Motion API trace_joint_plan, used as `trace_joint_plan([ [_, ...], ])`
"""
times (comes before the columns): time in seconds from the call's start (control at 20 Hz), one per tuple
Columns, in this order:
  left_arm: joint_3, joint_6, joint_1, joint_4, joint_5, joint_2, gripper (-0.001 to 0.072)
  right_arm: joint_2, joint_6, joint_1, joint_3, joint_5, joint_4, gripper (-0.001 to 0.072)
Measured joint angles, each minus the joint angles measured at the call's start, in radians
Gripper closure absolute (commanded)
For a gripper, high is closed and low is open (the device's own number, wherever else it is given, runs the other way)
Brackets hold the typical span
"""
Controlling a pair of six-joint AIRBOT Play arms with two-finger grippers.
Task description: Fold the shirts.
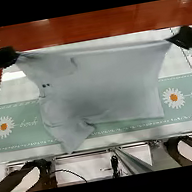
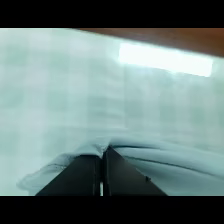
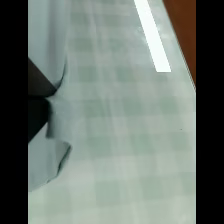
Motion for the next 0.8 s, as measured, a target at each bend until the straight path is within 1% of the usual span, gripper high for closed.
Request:
trace_joint_plan([
  [0.1, 0.048, -0.031, -0.011, -0.017, 0.077, -0.111, 0.0687, -0.160, -0.001, 0.027, 0.070, -0.079, 0.029, 0.0682],
  [0.25, 0.134, -0.077, -0.022, -0.034, 0.105, -0.262, 0.0687, -0.391, 0.032, 0.047, 0.219, -0.116, 0.051, 0.0682],
  [0.35, 0.168, -0.097, -0.026, -0.041, 0.069, -0.338, 0.0687, -0.508, 0.054, 0.053, 0.303, -0.095, 0.064, 0.0682],
  [0.5, 0.192, -0.111, -0.026, -0.047, -0.021, -0.419, 0.0686, -0.621, 0.064, 0.057, 0.375, -0.030, 0.079, 0.0682],
  [0.7, 0.215, -0.120, -0.019, -0.054, -0.135, -0.461, 0.0686, -0.679, 0.056, 0.050, 0.414, 0.060, 0.091, 0.0682],
  [0.8, 0.240, -0.113, -0.008, -0.055, -0.200, -0.460, 0.0686, -0.689, 0.037, 0.037, 0.431, 0.146, 0.090, 0.0682],
])
